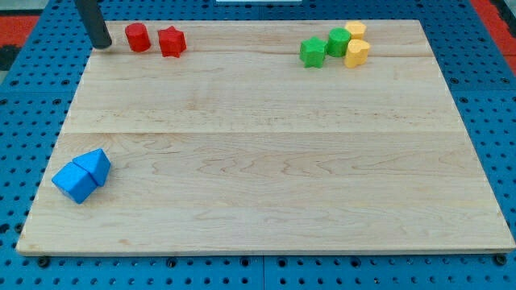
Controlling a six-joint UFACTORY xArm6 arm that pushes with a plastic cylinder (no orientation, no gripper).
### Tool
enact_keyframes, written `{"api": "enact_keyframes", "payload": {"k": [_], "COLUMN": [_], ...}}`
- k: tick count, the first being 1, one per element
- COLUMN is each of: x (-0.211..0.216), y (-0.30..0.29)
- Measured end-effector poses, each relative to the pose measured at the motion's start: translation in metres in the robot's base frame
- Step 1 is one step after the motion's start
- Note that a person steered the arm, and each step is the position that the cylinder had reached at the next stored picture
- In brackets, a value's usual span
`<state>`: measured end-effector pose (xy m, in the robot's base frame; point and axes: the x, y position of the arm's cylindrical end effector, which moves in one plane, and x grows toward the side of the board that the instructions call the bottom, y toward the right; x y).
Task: Move the red blocks towards the top center
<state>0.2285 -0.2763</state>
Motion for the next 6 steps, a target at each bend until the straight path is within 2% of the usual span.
{"api": "enact_keyframes", "payload": {"k": [1, 2, 3, 4, 5, 6], "x": [-0.012, 0.023, 0.029, 0.028, 0.016, -0.002], "y": [0.021, 0.057, 0.062, 0.092, 0.15, 0.18]}}
